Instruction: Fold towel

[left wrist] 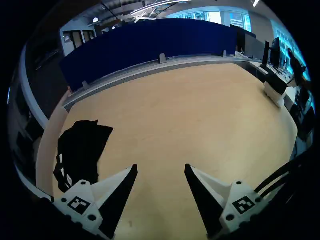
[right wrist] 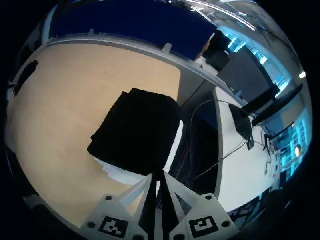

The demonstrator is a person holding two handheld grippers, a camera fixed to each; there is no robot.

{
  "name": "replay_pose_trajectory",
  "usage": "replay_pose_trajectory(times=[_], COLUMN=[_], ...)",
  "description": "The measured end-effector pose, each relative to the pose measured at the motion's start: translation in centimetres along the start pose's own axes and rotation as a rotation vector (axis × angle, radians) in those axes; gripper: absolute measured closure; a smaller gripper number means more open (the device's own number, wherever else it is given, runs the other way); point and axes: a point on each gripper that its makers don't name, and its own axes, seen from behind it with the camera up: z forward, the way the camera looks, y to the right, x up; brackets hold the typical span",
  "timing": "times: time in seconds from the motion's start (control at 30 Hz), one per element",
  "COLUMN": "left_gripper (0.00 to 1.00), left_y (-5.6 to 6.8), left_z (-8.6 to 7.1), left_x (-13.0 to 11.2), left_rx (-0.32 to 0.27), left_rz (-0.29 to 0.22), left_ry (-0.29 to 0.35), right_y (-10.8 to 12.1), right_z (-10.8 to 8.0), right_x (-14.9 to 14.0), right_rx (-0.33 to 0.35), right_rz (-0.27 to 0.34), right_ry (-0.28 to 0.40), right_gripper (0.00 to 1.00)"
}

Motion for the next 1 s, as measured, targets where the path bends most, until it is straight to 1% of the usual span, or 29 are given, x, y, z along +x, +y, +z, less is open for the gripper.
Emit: replay_pose_trajectory(times=[0.23, 0.4, 0.5, 0.8, 1.0], left_gripper=[0.13, 0.13, 0.13, 0.13, 0.13], left_y=[-0.4, -0.5, -0.5, -0.7, -0.9], left_z=[-0.3, -0.4, -0.3, -0.3, -0.3], left_x=[0.0, -0.2, -0.2, -0.2, -0.1], left_rx=[0.012, 0.013, 0.014, 0.013, 0.018], left_rz=[0.006, 0.008, 0.009, 0.017, 0.011], left_ry=[0.004, 0.002, 0.001, -0.001, -0.003], right_y=[-0.4, -0.4, -0.3, -0.3, -0.1], right_z=[1.9, 3.1, 3.6, 4.9, 5.0], right_x=[-1.9, -2.9, -3.3, -3.6, -3.4], right_rx=[-0.017, -0.034, -0.043, -0.07, -0.077], right_rz=[0.077, 0.117, 0.123, 0.134, 0.139], right_ry=[-0.027, -0.056, -0.073, -0.095, -0.094], right_gripper=[0.94, 0.94, 0.94, 0.94, 0.94])
